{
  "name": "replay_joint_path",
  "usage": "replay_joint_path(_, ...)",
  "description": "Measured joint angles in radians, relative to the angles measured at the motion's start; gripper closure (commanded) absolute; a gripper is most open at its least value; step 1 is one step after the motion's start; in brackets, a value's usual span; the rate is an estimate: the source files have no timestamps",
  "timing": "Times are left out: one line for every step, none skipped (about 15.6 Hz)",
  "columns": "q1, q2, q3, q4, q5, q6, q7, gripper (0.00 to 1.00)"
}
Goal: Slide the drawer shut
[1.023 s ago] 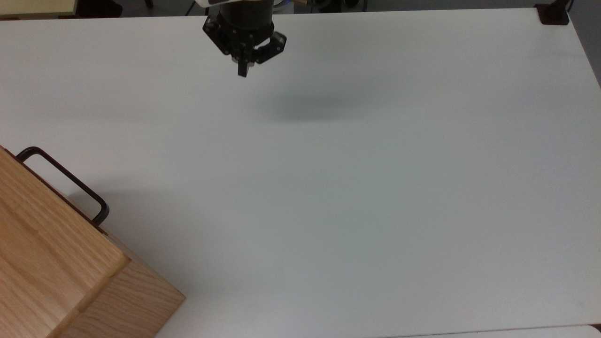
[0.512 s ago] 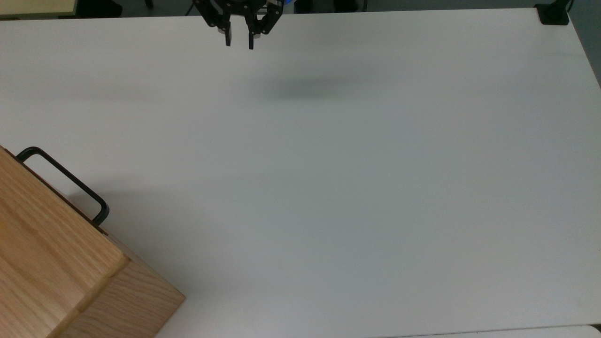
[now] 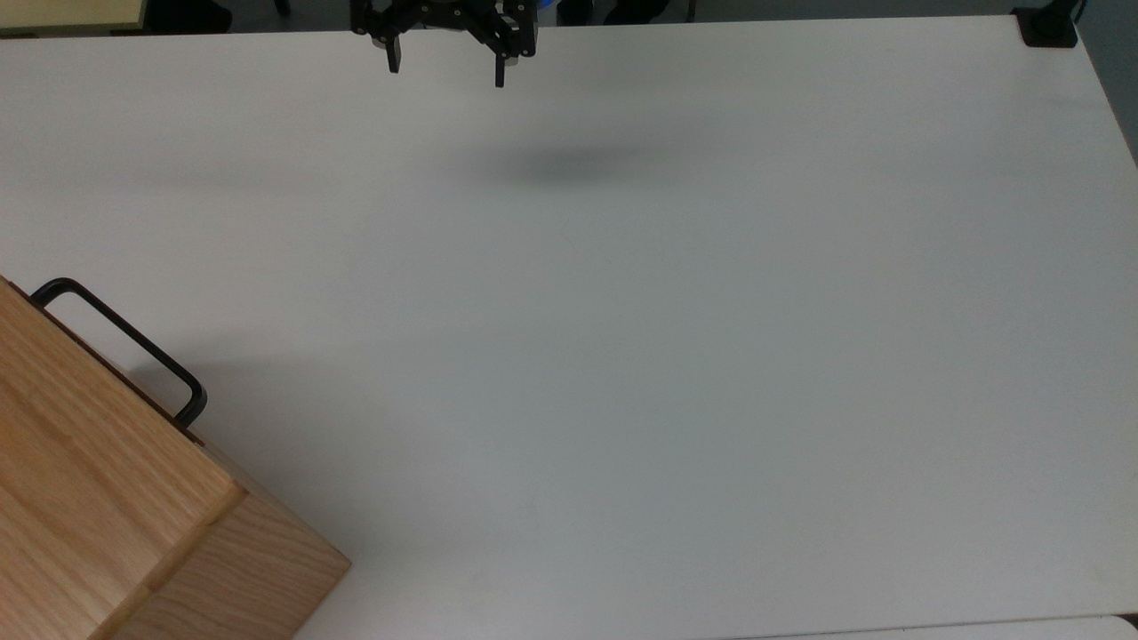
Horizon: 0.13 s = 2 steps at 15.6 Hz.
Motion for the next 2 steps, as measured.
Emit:
replay_joint_path(0.0, 0.0, 0.0, 0.0, 0.0, 0.0, 0.0, 0.0)
replay_joint_path(0.0, 0.0, 0.0, 0.0, 0.0, 0.0, 0.0, 0.0)
